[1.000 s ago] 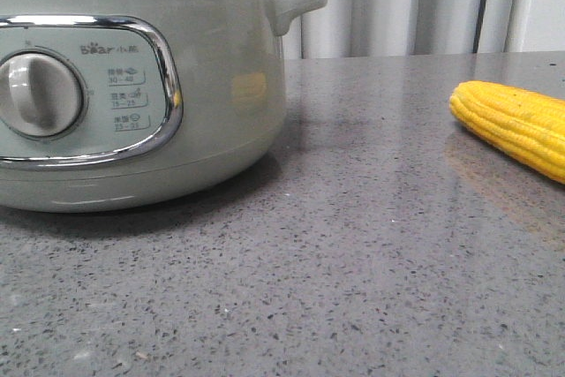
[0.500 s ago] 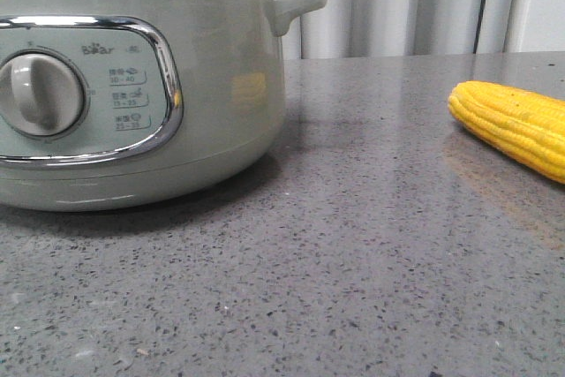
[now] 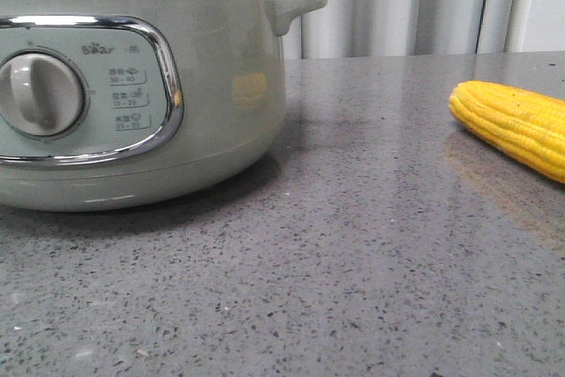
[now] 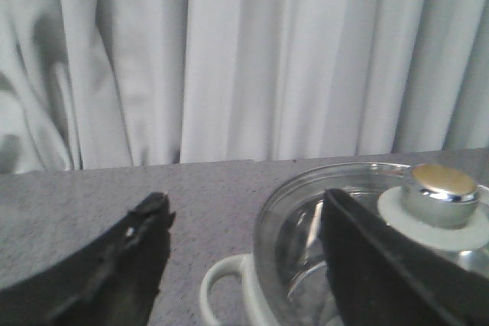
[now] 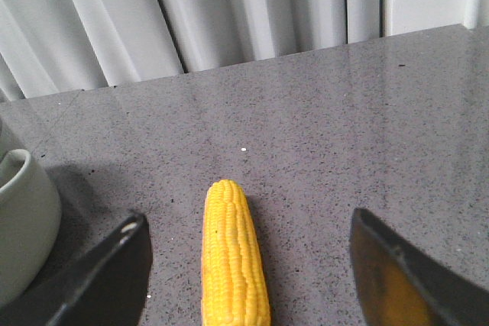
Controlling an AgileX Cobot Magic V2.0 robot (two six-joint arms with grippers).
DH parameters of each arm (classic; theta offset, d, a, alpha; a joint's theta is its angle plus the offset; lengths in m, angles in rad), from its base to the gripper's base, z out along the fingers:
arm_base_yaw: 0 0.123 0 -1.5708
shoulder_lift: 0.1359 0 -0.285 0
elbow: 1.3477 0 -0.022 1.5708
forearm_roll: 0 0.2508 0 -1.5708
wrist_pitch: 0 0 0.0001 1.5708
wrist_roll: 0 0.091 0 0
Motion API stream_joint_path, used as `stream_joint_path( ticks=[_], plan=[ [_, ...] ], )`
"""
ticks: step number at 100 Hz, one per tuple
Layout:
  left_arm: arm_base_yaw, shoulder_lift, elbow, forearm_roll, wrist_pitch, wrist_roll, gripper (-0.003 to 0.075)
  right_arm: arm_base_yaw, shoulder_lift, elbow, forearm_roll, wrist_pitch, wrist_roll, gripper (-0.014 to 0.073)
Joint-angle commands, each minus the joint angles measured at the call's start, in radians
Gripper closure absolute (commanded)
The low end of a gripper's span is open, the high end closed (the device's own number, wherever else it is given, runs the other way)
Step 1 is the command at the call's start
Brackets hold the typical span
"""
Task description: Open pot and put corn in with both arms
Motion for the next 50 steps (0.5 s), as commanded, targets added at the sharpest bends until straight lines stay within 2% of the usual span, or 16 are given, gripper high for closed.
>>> stream_joint_path(
  ticks=[1,9,30,50],
  plan=[
    [-0.055,0.074,-0.086,0.014,-0.088,0.006,0.0216,-0.007,0.014,-0.036,-0.019,-0.072,-0.013,0.0113],
    [-0.121,0.149,-0.143,0.014,-0.09,0.006,0.0174,-0.007,0.014,-0.036,-0.028,-0.074,-0.013,0.0113],
    [-0.266,0.364,-0.238,0.032,-0.184,0.006,0.0174,-0.007,0.014,-0.036,-0.044,-0.076,-0.013,0.0113],
    [-0.288,0.523,-0.284,0.03,-0.249,0.006,0.0174,-0.007,0.014,-0.036,-0.044,-0.072,-0.013,0.0113]
  ],
)
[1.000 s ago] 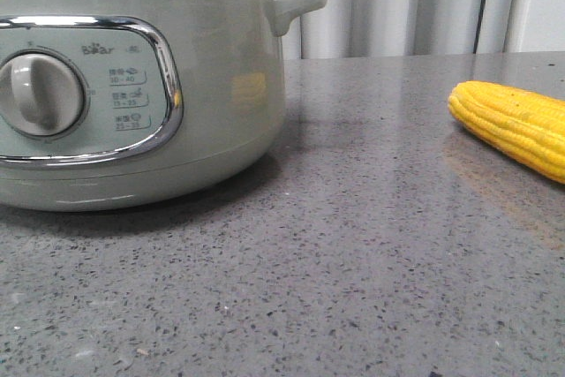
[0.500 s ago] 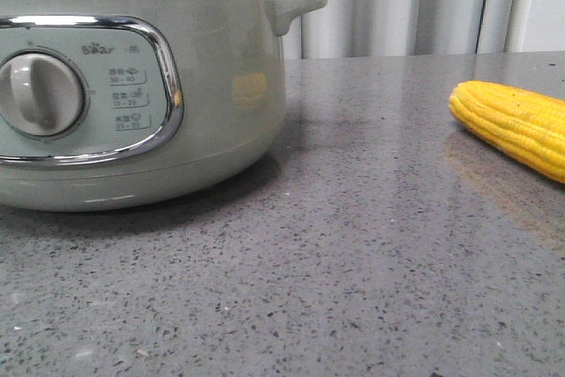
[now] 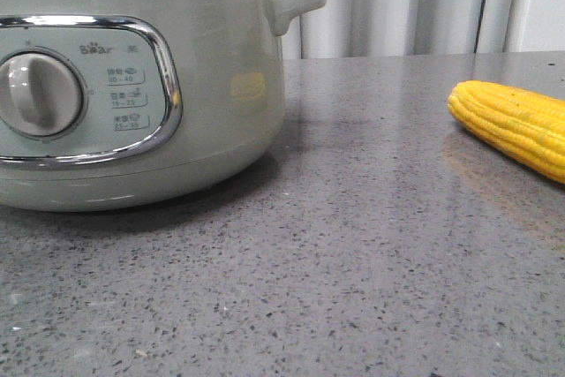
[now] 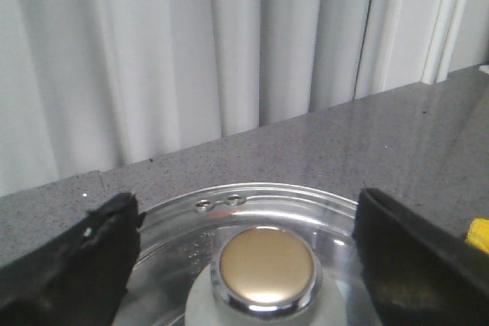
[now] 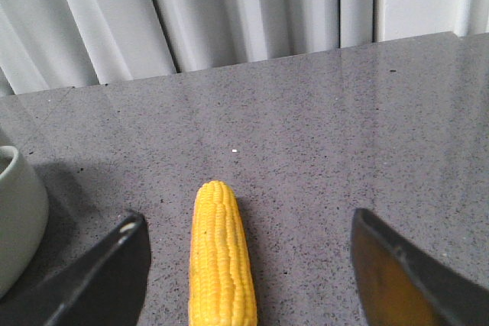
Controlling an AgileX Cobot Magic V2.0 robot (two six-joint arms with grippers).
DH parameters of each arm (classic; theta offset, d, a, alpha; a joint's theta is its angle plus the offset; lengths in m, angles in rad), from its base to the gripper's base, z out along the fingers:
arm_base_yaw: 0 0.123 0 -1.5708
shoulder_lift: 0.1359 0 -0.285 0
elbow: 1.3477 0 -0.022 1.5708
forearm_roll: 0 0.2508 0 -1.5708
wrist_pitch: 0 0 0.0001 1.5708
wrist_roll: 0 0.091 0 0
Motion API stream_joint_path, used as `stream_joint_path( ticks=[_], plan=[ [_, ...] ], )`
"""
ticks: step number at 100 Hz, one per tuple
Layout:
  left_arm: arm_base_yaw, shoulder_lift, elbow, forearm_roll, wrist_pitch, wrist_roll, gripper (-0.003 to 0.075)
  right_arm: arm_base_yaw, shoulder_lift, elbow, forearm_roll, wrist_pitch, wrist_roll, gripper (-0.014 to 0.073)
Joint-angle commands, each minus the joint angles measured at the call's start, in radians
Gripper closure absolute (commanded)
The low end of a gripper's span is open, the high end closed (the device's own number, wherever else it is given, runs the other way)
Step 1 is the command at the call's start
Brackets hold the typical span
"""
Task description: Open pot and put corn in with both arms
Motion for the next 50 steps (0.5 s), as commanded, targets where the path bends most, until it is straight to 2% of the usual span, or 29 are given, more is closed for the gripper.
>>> stream_joint_path(
  ticks=[1,50],
  plan=[
    [-0.01,0.04,-0.054,0.0,-0.103,0.001,0.0174,-0.007,0.014,-0.036,-0.013,-0.072,-0.011,0.0113],
    [-0.013,0.161,-0.06,-0.012,-0.104,0.001,0.0174,-0.007,0.014,-0.036,-0.013,-0.068,-0.011,0.0113]
  ],
)
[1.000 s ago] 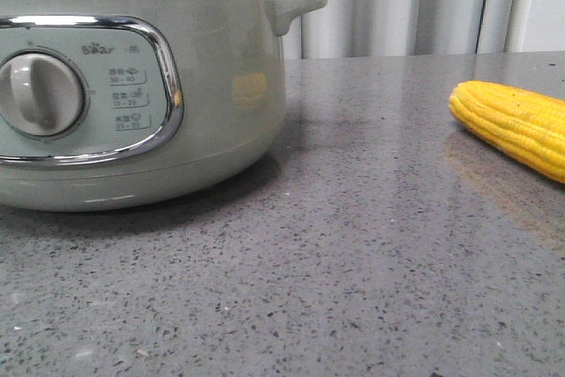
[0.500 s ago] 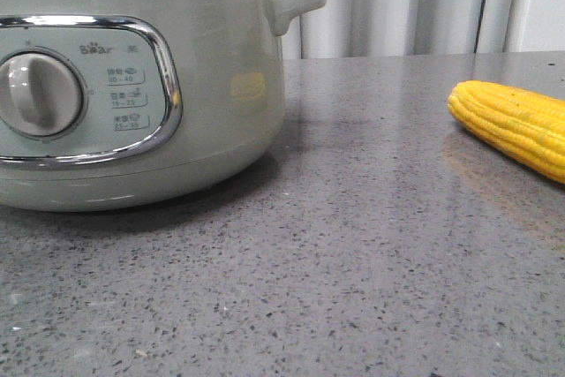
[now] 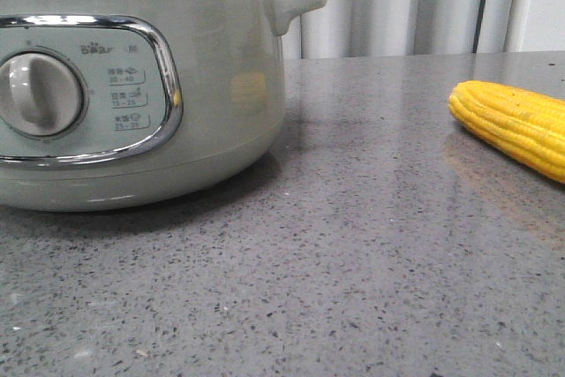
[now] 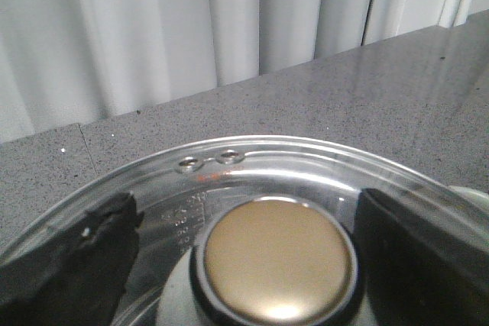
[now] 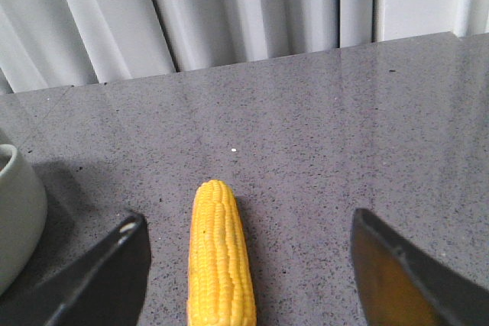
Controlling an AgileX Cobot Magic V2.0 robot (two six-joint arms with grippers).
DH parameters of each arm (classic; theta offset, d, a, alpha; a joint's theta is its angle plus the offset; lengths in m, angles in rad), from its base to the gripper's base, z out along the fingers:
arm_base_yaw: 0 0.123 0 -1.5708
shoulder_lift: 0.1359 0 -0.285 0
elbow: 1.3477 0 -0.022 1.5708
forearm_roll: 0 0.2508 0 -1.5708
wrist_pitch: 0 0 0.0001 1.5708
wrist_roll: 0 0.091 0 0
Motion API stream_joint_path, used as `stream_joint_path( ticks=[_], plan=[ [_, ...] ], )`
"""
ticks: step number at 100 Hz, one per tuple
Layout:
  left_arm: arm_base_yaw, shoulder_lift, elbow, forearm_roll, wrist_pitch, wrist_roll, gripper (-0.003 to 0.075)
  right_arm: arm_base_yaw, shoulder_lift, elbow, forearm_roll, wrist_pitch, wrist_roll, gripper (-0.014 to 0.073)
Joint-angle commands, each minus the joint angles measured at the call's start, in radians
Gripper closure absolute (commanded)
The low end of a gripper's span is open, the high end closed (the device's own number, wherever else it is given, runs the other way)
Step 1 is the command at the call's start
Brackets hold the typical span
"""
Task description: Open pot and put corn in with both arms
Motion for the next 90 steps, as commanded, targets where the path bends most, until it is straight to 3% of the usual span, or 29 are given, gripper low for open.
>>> stream_joint_path(
  ticks=[1,48,90],
  plan=[
    [-0.007,-0.002,-0.035,-0.012,-0.078,-0.002,0.0174,-0.007,0.014,-0.036,-0.011,-0.07,-0.008,0.0113],
    [-0.007,0.029,-0.035,-0.043,-0.078,-0.002,0.019,-0.007,0.014,-0.036,-0.011,-0.031,-0.008,0.0113],
    [-0.007,0.029,-0.035,-0.043,-0.08,-0.002,0.0541,-0.007,0.014,-0.036,-0.011,-0.028,-0.008,0.0113]
  ],
)
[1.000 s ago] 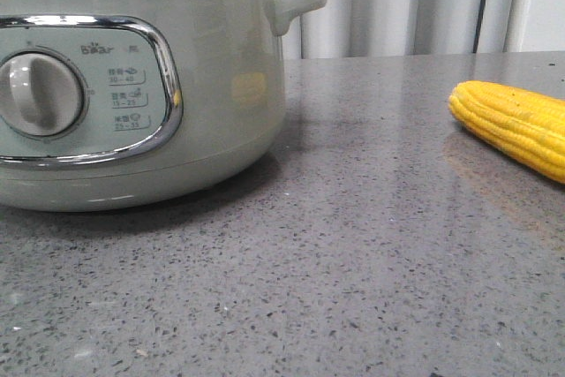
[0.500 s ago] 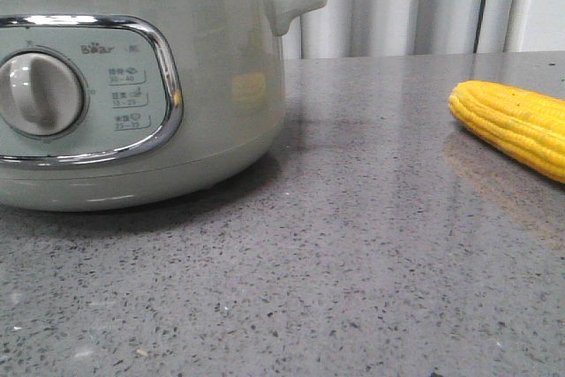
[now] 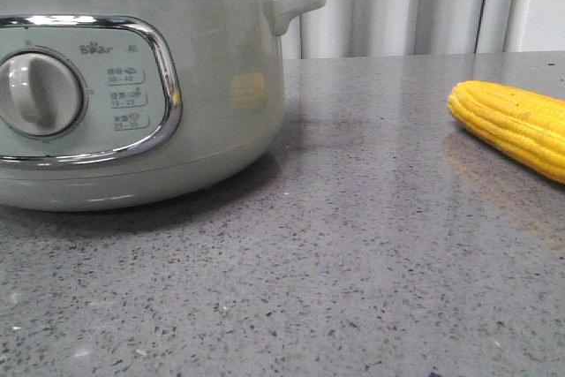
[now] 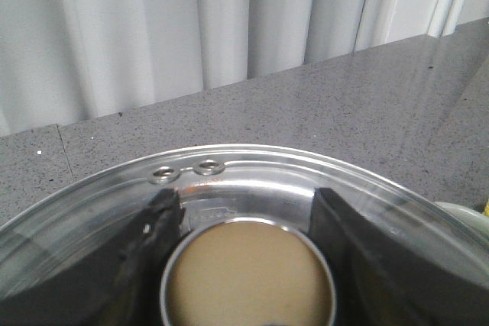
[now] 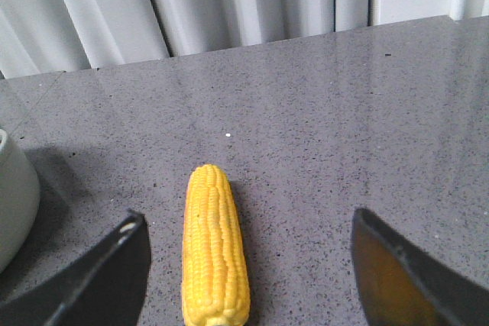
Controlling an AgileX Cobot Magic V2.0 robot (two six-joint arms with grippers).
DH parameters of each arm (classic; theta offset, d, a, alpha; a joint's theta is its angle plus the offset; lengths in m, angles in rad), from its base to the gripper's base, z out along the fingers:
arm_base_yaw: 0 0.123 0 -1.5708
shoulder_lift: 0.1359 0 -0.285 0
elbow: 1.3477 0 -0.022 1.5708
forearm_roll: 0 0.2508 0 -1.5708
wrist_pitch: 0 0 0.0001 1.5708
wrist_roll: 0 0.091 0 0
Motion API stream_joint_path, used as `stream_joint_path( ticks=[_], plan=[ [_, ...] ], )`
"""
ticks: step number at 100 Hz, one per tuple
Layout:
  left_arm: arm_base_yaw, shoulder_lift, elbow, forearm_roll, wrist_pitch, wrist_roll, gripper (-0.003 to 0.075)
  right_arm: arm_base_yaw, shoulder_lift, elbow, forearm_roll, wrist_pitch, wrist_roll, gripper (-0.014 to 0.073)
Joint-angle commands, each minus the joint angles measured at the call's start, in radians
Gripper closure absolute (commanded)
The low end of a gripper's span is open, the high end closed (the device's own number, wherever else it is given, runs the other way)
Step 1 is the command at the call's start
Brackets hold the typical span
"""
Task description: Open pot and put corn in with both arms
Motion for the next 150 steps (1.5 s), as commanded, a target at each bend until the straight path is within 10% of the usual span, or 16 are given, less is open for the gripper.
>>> stream_joint_path(
  ticks=[1,76,107,150],
  plan=[
    [-0.001,-0.014,-0.026,-0.005,-0.039,-0.002,0.0547,-0.007,0.014,-0.036,-0.011,-0.065,-0.008,0.0113],
    [0.056,-0.252,-0.104,-0.005,-0.066,-0.002,0.0566,-0.007,0.014,-0.036,-0.011,-0.063,-0.008,0.0113],
    [0.401,-0.361,-0.117,-0.005,0.149,-0.002,0.0566,-0.007,0.014,-0.036,-0.011,-0.065,-0.008,0.0113],
    [0.766,-0.276,-0.117,-0.007,0.104,-0.02,0.0566,-0.007,0.014,-0.036,-0.013,-0.078,-0.008,0.0113]
  ],
)
